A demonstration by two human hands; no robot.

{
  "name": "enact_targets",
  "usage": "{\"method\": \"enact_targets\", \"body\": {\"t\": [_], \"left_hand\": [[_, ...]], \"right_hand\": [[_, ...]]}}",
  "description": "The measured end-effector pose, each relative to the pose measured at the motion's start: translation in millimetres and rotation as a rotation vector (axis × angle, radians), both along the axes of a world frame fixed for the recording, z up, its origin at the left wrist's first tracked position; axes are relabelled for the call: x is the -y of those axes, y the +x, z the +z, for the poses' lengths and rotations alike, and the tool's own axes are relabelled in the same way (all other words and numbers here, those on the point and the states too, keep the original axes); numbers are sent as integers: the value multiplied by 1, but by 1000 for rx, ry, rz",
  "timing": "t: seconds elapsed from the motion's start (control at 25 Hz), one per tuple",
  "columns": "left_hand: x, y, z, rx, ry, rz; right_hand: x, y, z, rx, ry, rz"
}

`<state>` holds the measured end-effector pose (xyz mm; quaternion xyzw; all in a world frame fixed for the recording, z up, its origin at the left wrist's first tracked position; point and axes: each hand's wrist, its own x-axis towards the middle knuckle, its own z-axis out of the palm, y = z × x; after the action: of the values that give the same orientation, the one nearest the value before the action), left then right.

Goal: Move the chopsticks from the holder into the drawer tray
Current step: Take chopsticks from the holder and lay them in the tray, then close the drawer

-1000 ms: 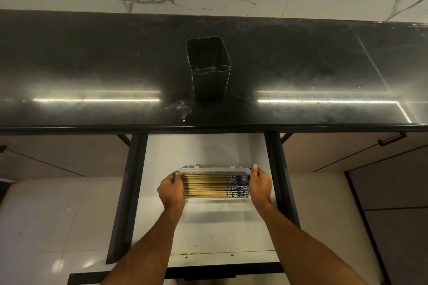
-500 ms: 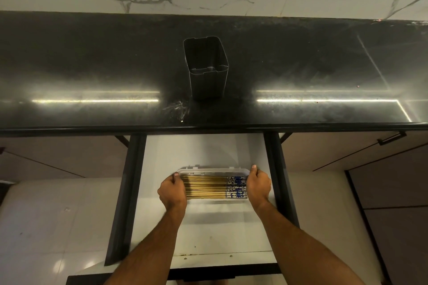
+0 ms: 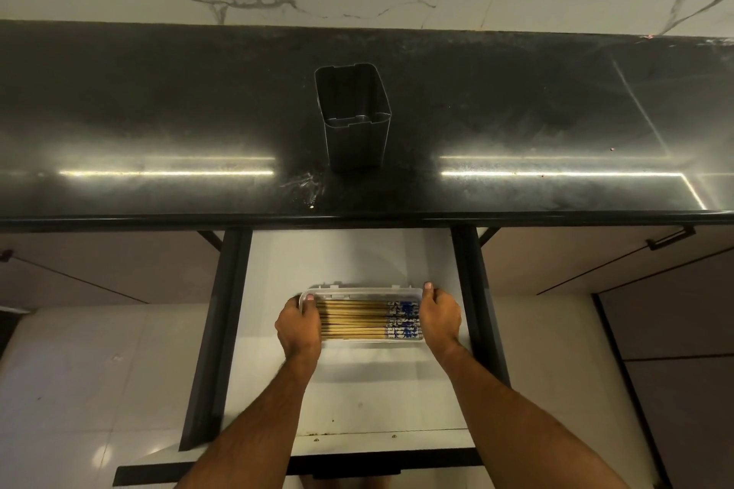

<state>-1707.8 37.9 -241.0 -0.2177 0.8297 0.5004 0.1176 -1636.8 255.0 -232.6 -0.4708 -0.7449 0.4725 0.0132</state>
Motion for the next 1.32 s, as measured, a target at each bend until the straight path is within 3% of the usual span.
{"method": "enact_targets", "body": {"t": [0.12, 0.32, 0.48, 0.92, 1.32], "left_hand": [[-1, 7, 11, -63, -82, -126], [5, 18, 34, -286, -487, -465], [11, 33, 53, -493, -637, -714], [39, 99, 89, -589, -751, -784], [114, 226, 97, -703, -689, -814]], "right_hand": [[3, 4, 8, 32, 140, 211], [5, 8, 27, 142, 497, 668], [13, 14, 43, 119, 694, 857], [53, 75, 85, -7, 829, 881], [137, 207, 106, -108, 961, 821]]}}
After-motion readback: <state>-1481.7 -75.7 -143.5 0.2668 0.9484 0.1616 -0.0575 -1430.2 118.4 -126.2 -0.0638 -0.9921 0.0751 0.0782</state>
